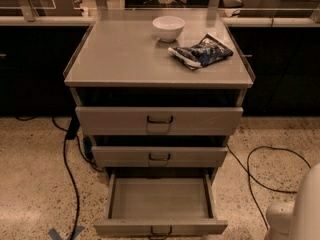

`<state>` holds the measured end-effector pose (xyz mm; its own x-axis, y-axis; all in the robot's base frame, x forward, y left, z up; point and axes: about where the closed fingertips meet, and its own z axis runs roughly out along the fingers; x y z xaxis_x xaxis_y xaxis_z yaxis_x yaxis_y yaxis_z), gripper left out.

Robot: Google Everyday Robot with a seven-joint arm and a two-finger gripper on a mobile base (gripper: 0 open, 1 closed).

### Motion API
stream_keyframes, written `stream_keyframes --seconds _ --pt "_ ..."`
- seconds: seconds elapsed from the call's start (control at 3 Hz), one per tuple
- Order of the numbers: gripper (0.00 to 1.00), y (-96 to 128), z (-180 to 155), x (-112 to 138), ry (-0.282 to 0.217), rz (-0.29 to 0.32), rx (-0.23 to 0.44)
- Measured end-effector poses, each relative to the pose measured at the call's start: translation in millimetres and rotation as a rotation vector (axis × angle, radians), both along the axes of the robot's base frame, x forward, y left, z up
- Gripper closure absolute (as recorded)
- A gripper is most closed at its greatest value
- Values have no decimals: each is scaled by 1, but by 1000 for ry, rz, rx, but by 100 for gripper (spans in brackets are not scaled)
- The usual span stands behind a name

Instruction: Close bottom drawer

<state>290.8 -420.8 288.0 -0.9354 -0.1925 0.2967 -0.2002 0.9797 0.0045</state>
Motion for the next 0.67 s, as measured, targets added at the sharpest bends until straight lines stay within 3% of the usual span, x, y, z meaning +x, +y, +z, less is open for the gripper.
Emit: stream_keyframes --seconds 0.67 --pt "0 7 -31 19 -136 -57 27"
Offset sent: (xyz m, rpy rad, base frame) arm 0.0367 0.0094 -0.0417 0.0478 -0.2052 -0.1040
